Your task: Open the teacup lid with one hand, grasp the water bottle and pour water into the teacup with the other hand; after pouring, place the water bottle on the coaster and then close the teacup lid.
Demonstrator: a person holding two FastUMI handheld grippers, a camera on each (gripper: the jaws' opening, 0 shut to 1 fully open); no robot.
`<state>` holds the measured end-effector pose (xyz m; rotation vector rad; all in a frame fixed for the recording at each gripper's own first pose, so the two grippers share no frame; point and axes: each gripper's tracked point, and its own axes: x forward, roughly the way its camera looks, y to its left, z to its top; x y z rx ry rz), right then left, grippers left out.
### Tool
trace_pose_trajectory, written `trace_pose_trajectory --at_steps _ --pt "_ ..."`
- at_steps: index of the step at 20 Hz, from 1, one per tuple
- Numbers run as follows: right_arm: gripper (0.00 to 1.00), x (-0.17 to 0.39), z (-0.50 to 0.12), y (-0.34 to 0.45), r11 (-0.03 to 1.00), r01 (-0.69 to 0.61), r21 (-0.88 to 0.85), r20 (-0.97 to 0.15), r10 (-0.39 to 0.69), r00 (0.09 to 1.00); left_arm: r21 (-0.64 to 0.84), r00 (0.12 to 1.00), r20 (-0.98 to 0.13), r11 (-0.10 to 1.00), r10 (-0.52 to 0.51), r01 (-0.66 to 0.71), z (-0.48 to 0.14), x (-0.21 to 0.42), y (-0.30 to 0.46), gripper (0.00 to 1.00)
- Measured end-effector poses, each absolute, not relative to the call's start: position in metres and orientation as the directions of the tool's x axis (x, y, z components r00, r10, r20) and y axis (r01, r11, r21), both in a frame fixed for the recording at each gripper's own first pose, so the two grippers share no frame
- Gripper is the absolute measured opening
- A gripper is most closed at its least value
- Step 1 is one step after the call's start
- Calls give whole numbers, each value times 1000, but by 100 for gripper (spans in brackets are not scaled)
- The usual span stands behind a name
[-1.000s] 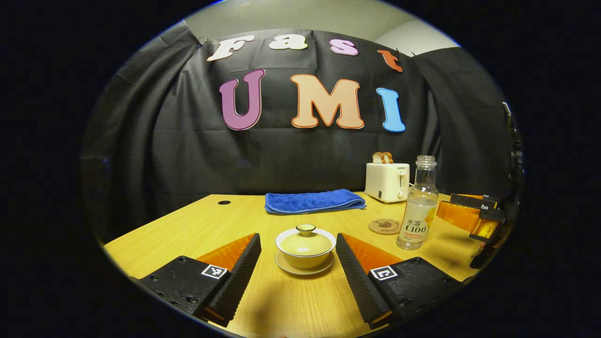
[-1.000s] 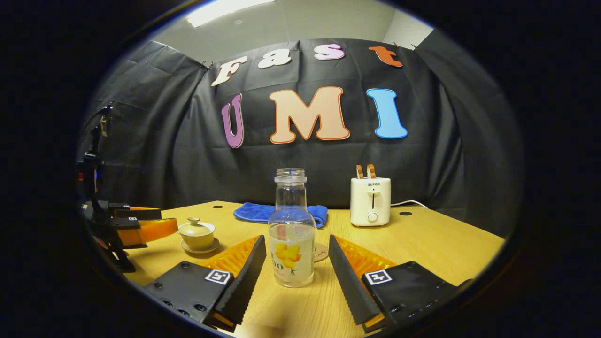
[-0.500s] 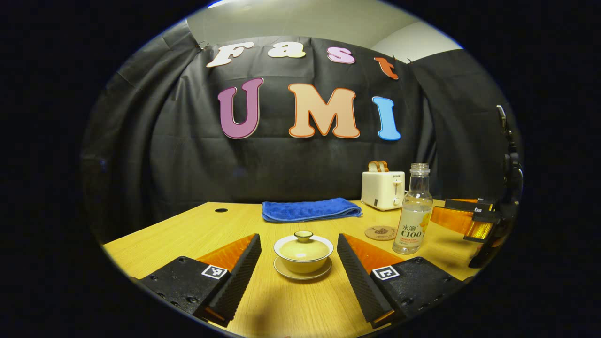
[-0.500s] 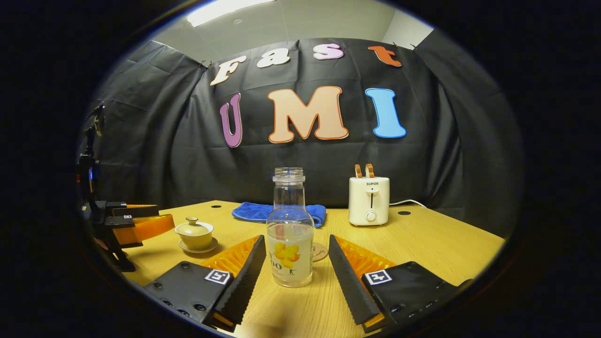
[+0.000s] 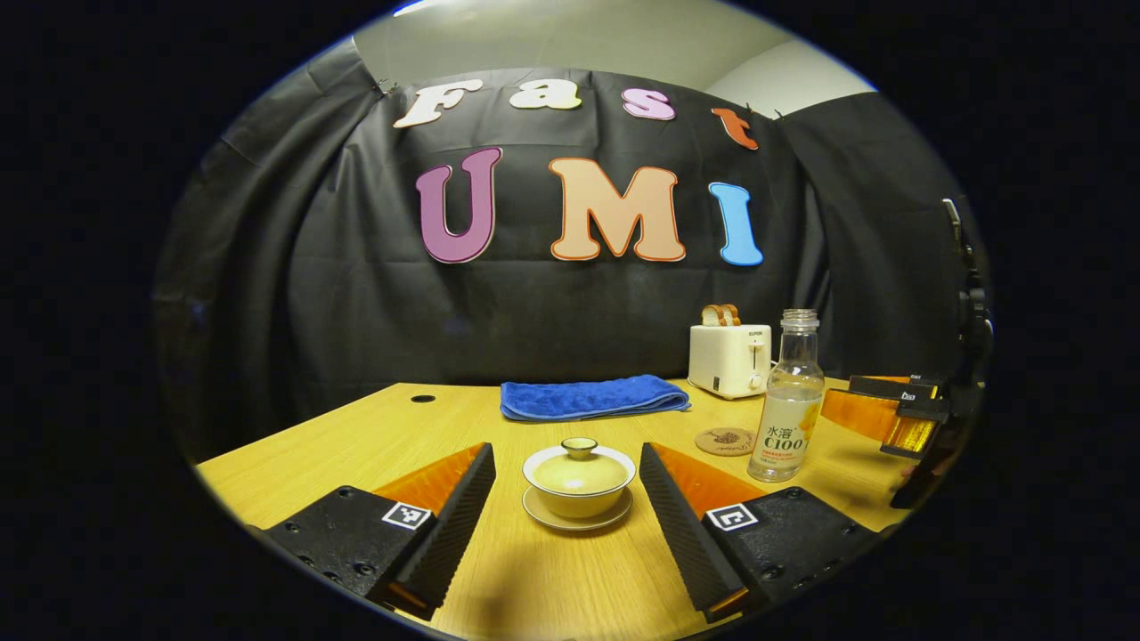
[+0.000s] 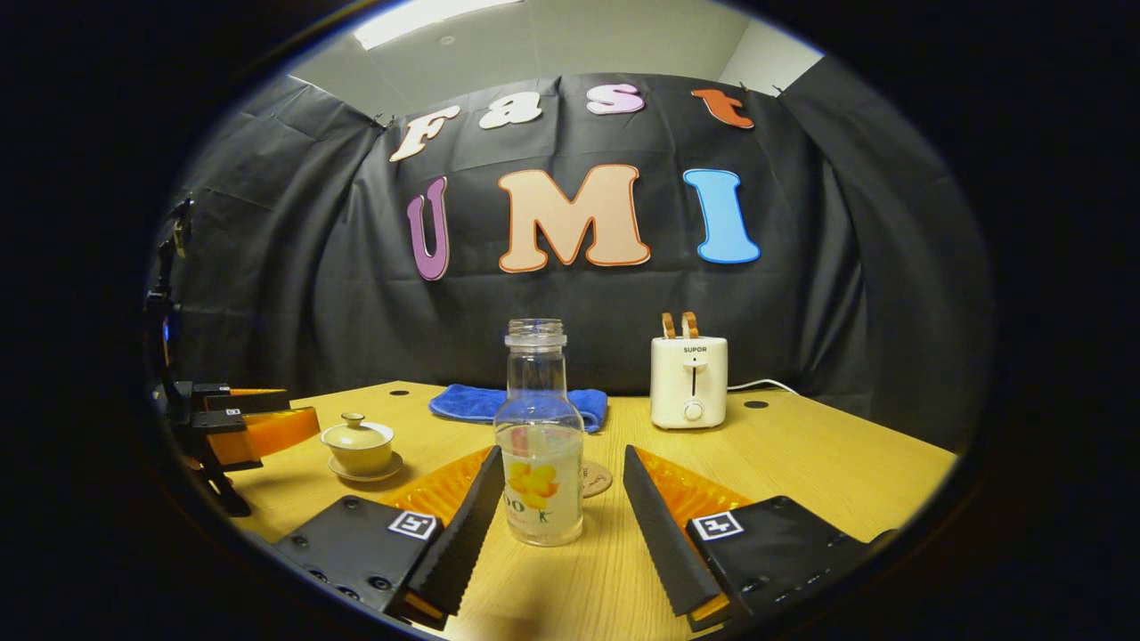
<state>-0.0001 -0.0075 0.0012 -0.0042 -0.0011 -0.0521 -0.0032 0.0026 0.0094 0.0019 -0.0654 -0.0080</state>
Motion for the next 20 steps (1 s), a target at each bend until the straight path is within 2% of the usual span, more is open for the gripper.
trace_pose_trajectory --at_steps 1,2,5,9,20 --pt "91 0 2 -7 999 52 -4 3 -52 999 1 998 63 1000 0 0 9 -3 4 96" --pt "88 1 2 -8 999 52 -4 2 -52 999 1 998 63 1000 3 -3 8 -2 5 96" --pt "87 1 3 -8 999 52 -4 3 -52 999 2 998 59 1000 6 -6 8 -2 4 96" --pt "87 0 2 -7 999 52 -4 4 -52 999 -1 995 58 996 85 -85 8 -4 19 96" --pt "87 1 1 -3 1000 30 -4 3 -30 1000 9 998 56 999 -42 41 9 22 -5 96"
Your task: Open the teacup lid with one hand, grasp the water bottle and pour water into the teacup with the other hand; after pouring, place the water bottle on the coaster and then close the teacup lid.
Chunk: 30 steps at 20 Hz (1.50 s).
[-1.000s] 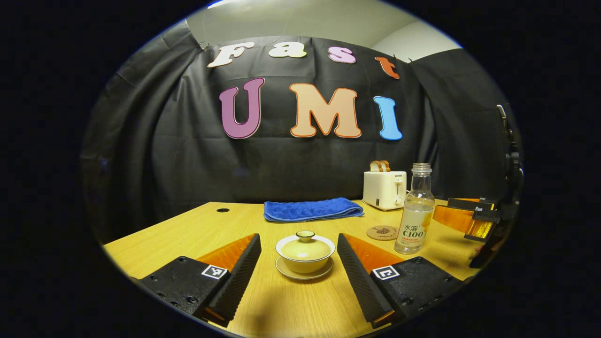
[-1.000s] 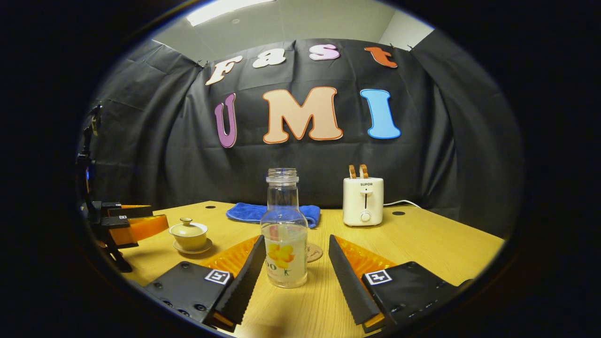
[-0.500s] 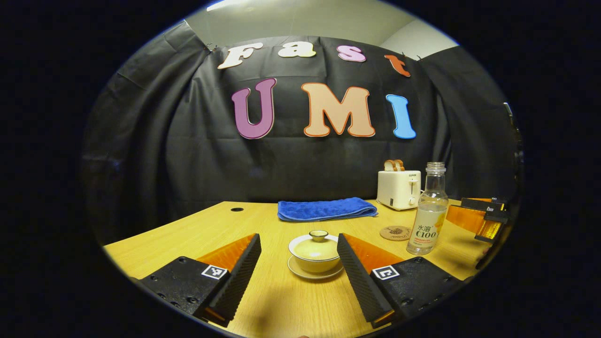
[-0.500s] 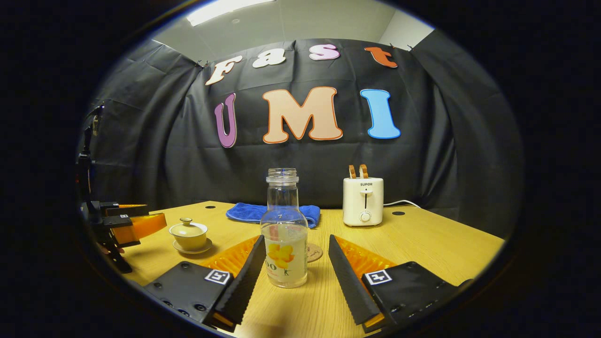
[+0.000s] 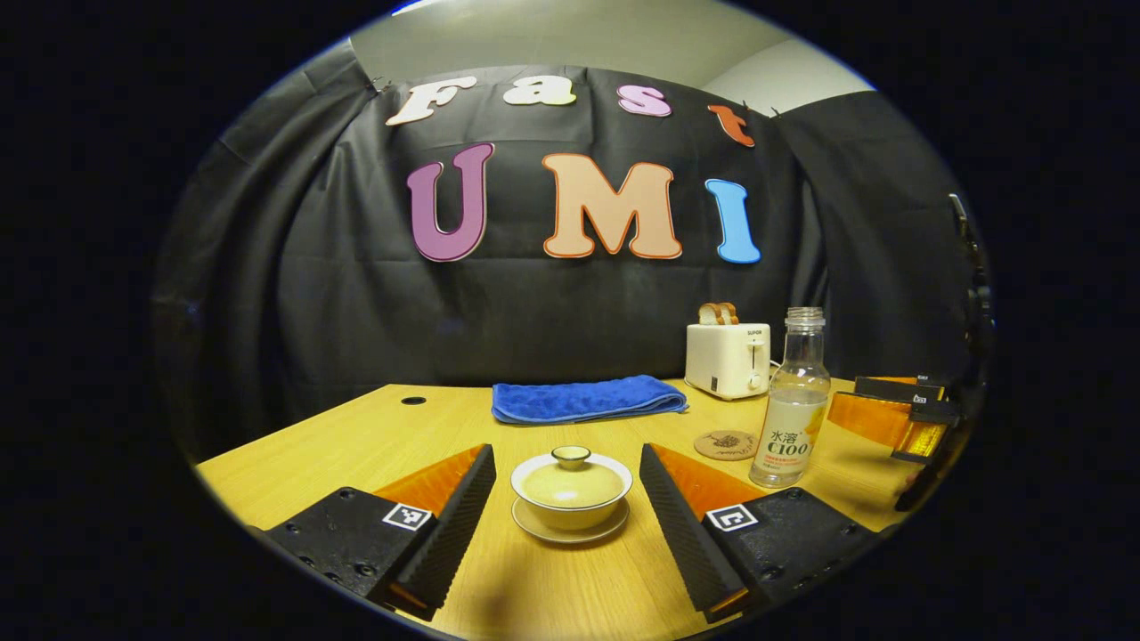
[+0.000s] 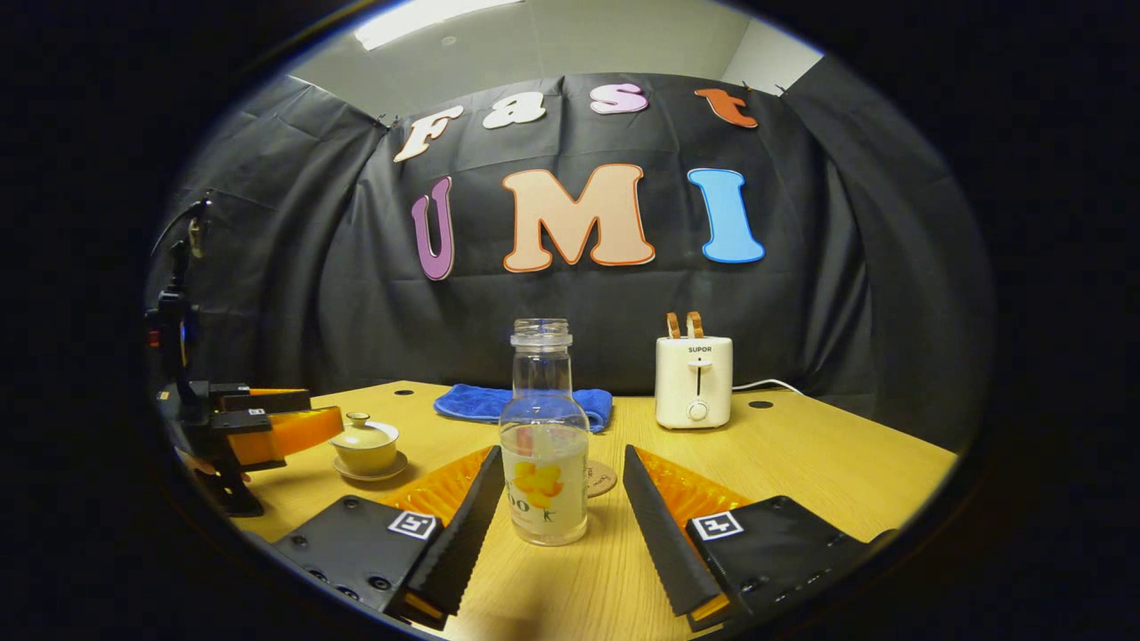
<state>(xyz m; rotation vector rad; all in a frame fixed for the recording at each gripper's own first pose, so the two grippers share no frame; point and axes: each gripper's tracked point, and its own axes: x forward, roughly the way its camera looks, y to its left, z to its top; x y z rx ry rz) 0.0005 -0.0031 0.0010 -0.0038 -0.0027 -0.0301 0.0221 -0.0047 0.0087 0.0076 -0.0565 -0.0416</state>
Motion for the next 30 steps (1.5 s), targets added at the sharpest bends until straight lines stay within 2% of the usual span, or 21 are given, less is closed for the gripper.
trace_pose_trajectory --at_steps 2,3,4,8,9,11,12,13,15,16,17,19,20,21,22,23,25,26,27,29,30 --pt "87 0 1 -3 1000 28 -4 3 -28 1000 8 997 58 999 -48 48 10 29 -5 95" --pt "91 0 1 -3 1000 25 -3 3 -25 1000 8 997 50 998 -55 55 9 35 -6 95" --pt "87 0 1 -3 1000 22 -3 3 -22 1000 8 997 37 998 -63 62 6 40 -7 95" --pt "88 -1 1 -2 1000 21 -3 3 -21 1000 10 996 -47 997 -82 82 -7 60 -8 95" --pt "88 -1 1 -2 1000 21 -3 3 -21 1000 12 994 -60 996 -86 87 -8 63 -8 91" --pt "84 -1 1 -2 1000 21 -3 3 -21 1000 18 992 -77 995 -96 98 -9 69 -10 90" --pt "87 -1 1 -2 1000 21 -3 3 -21 1000 23 992 -83 995 -97 99 -11 71 -9 88" --pt "87 -1 1 -2 1000 21 -3 3 -21 1000 28 991 -87 995 -97 100 -11 73 -10 81" --pt "84 -2 1 -2 1000 19 -3 3 -19 1000 37 989 -100 993 -108 112 -14 75 -12 72" --pt "88 -1 1 -1 1000 16 -3 3 -16 1000 41 988 -107 993 -110 115 -15 76 -14 68" --pt "84 -1 1 -1 1000 15 -3 3 -15 1000 49 989 -108 993 -104 110 -15 77 -13 61" --pt "84 0 1 -1 1000 15 -3 2 -15 1000 53 990 -106 994 -94 100 -14 78 -9 52" --pt "88 0 2 -1 1000 15 -3 3 -15 1000 54 991 -100 994 -91 97 -13 79 -9 47" --pt "88 0 1 -1 1000 15 -3 3 -15 1000 52 991 -95 994 -90 95 -12 78 -8 39" --pt "88 0 2 -1 1000 15 -3 3 -15 1000 48 992 -87 994 -90 94 -12 80 -8 37" --pt "88 -1 1 -1 1000 15 -3 3 -15 1000 46 992 -85 994 -91 95 -12 81 -7 29" --pt "88 -1 1 -1 1000 13 -3 3 -13 1000 45 992 -86 995 -89 93 -11 79 -7 28" --pt "92 -2 1 0 1000 9 -3 3 -9 1000 44 993 -84 995 -85 89 -11 78 -6 28" --pt "88 -2 1 0 1000 7 -3 2 -7 1000 37 995 -68 997 -70 72 -8 77 -3 28" --pt "92 -1 1 2 1000 -1 -3 2 1 1000 18 999 -5 999 -41 41 3 76 3 28" --pt "84 -2 1 3 1000 -5 -3 1 5 1000 11 999 17 999 -37 37 5 75 2 28"
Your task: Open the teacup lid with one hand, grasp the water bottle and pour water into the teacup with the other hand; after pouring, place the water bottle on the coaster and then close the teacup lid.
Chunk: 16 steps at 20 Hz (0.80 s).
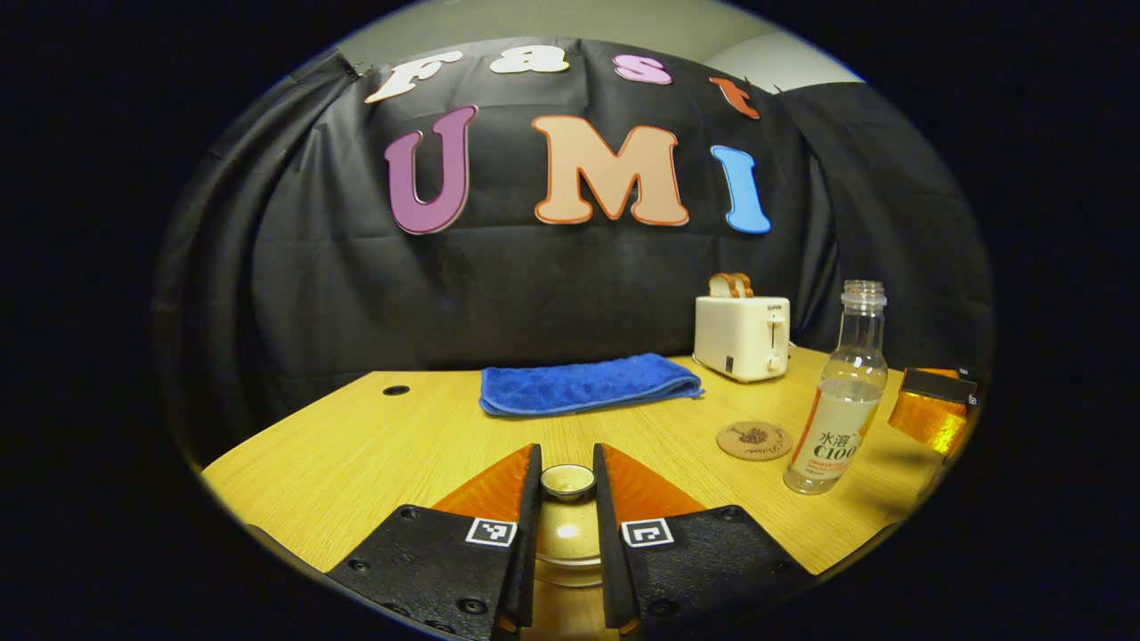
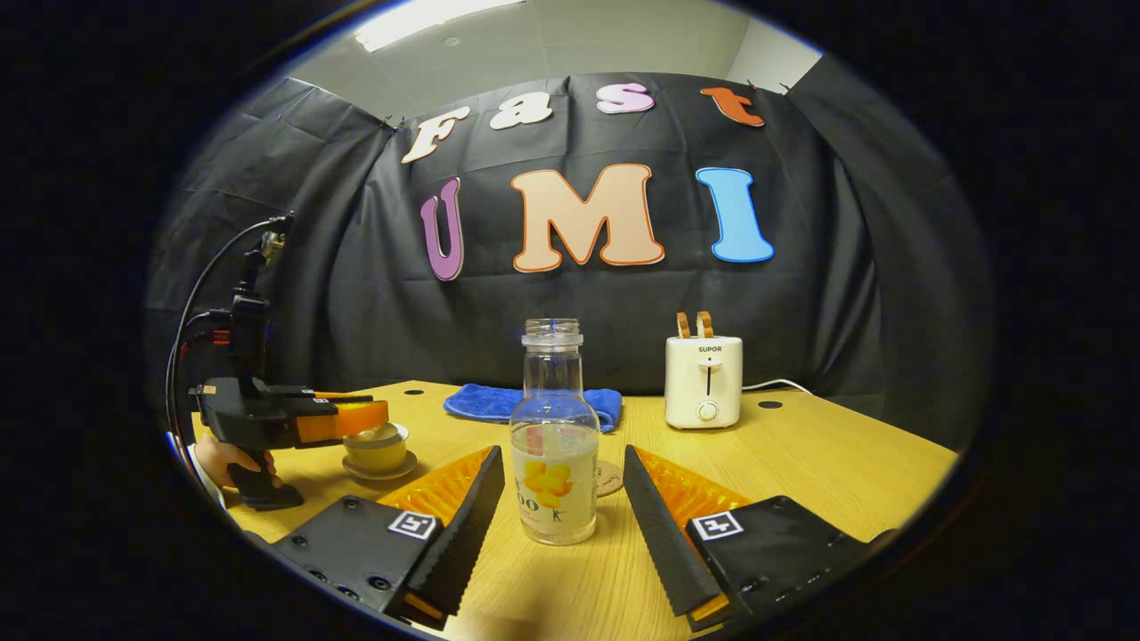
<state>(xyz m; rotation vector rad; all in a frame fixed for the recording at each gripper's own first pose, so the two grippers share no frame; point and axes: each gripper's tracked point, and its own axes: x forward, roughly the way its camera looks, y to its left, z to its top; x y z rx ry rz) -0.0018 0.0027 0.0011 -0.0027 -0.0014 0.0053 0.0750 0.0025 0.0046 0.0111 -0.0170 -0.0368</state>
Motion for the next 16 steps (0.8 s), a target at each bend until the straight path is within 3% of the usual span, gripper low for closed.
trace_pose_trajectory --at_steps 6,10,11,12,13,14,16 --pt "84 2 -2 9 999 -51 2 -16 51 999 3 998 56 1000 -24 24 10 73 5 28" --pt "92 15 -9 13 998 -63 0 -59 63 996 3 997 65 1000 -29 29 10 67 8 28" --pt "84 19 -14 15 997 -74 1 -80 74 994 3 998 65 1000 -25 25 11 64 10 28" --pt "91 22 -17 15 997 -76 3 -104 76 992 3 998 65 1000 -21 21 11 62 12 28" --pt "91 25 -19 14 997 -72 5 -122 72 990 3 998 66 1000 -16 16 12 59 15 28" --pt "84 28 -21 14 998 -69 4 -134 69 989 3 998 67 1000 -16 16 11 57 17 28" --pt "84 33 -22 12 998 -63 0 -146 62 987 4 997 69 1000 -21 21 12 51 20 28"
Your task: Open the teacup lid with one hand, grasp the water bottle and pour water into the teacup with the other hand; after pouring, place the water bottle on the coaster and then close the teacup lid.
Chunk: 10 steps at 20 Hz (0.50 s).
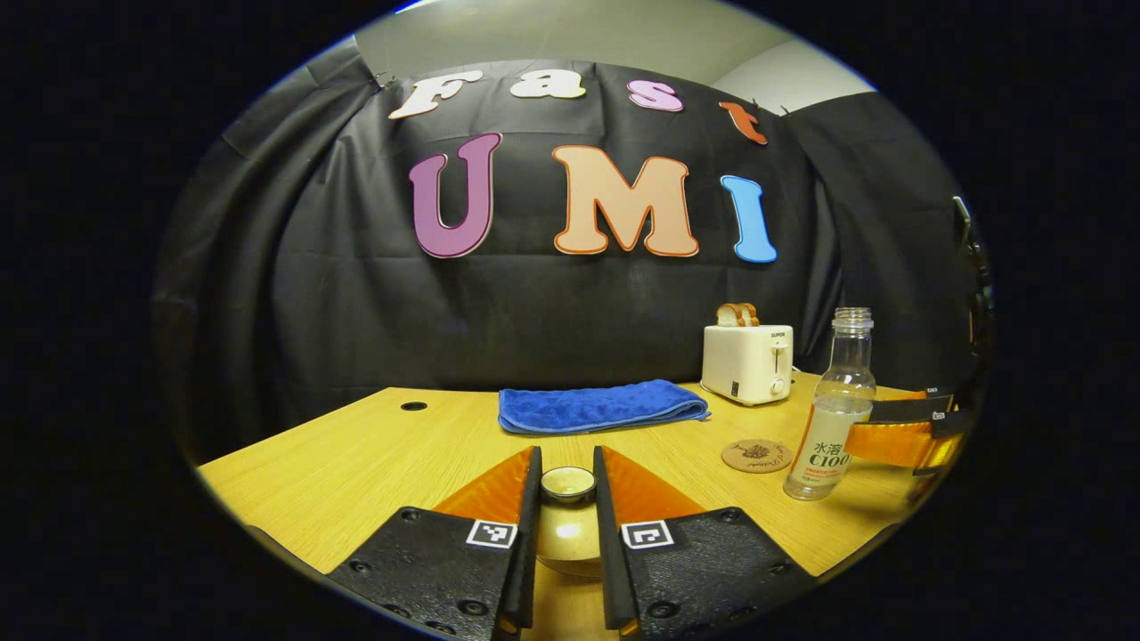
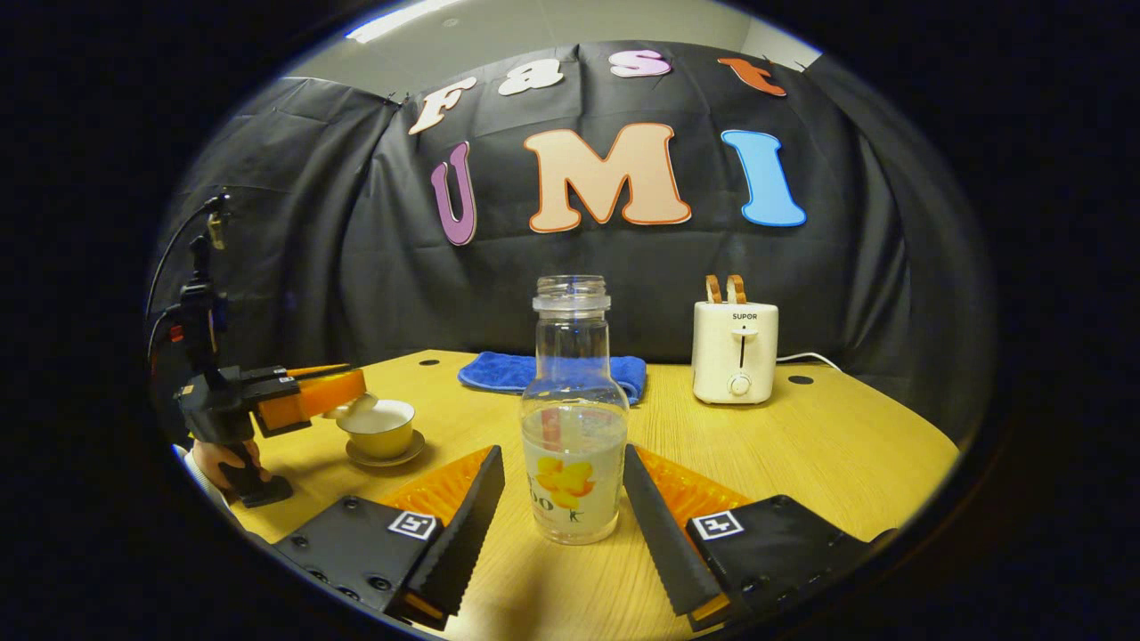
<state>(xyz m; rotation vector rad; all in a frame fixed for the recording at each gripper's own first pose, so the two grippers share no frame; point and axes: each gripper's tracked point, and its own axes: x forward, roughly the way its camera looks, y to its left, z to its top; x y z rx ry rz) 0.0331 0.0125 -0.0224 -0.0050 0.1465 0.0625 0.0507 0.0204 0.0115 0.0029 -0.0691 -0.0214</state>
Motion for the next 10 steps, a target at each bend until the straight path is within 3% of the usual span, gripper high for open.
trace_pose_trajectory --at_steps 10 --pt "84 61 -32 13 999 -50 -7 -211 47 976 0 996 71 998 60 -60 10 26 78 28"
